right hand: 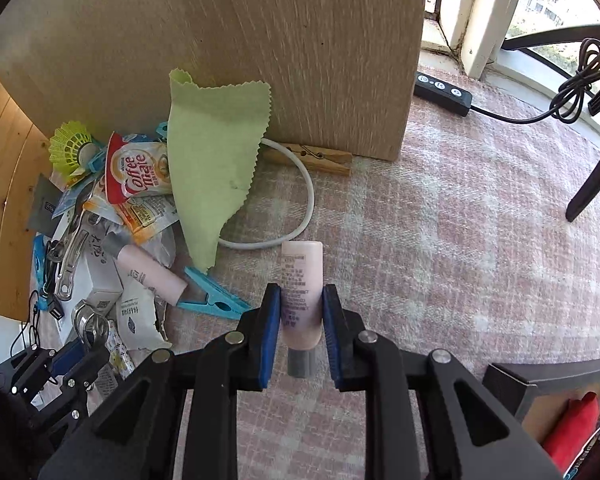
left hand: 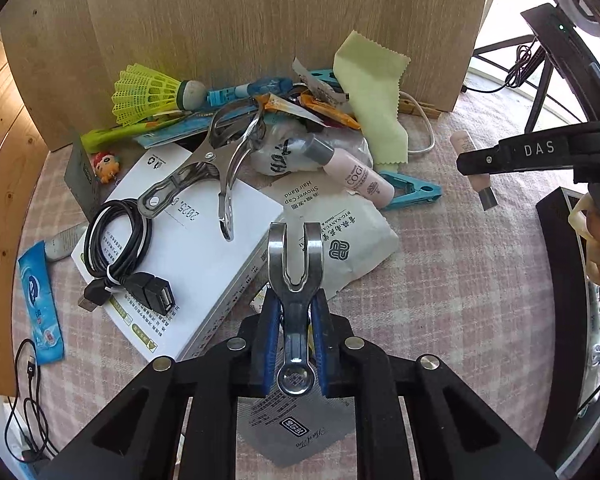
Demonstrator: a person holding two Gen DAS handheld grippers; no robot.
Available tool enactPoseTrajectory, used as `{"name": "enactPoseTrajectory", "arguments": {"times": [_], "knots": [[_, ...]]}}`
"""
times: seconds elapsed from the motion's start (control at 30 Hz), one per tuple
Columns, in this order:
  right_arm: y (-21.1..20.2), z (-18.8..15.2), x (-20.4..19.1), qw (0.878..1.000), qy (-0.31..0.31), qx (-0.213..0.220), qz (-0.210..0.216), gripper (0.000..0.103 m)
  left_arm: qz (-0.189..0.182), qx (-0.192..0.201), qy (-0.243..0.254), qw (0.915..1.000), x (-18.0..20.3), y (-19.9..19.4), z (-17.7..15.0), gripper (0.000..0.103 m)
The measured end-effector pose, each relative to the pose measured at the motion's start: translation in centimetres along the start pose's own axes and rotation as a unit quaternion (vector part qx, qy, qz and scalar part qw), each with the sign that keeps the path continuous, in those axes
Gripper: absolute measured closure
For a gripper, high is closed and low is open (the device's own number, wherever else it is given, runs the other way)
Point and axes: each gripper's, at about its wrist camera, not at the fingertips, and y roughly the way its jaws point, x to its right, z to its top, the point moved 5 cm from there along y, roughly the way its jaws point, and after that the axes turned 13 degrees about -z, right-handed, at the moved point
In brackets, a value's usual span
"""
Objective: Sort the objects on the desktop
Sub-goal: 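Grasp the metal wrench with the left tool while the right tool grasps the pink lotion tube, then carry the wrench and pink tube into the tray and open both tools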
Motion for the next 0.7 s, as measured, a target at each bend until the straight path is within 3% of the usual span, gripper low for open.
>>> {"name": "enactPoseTrajectory", "arguments": {"times": [0.3, 0.57, 0.7], "knots": [[-5.1, -3.7, 2.5, 0.999, 0.007, 0.028, 0.02, 0.082, -0.016, 0.043, 0.018, 0.9988, 1.5, -4.0, 0.8, 0.089], [-9.7, -4.3, 7.3, 0.998, 0.028, 0.056, 0.03, 0.082, -0.047, 0.062, 0.061, 0.9951, 7.7, -7.1, 0.0, 0.089], [-11.8, -8.0, 10.6, 0.997, 0.042, 0.06, 0.019, 0.082, -0.074, 0.061, 0.094, 0.991, 11.5, -8.7, -1.6, 0.089]]}}
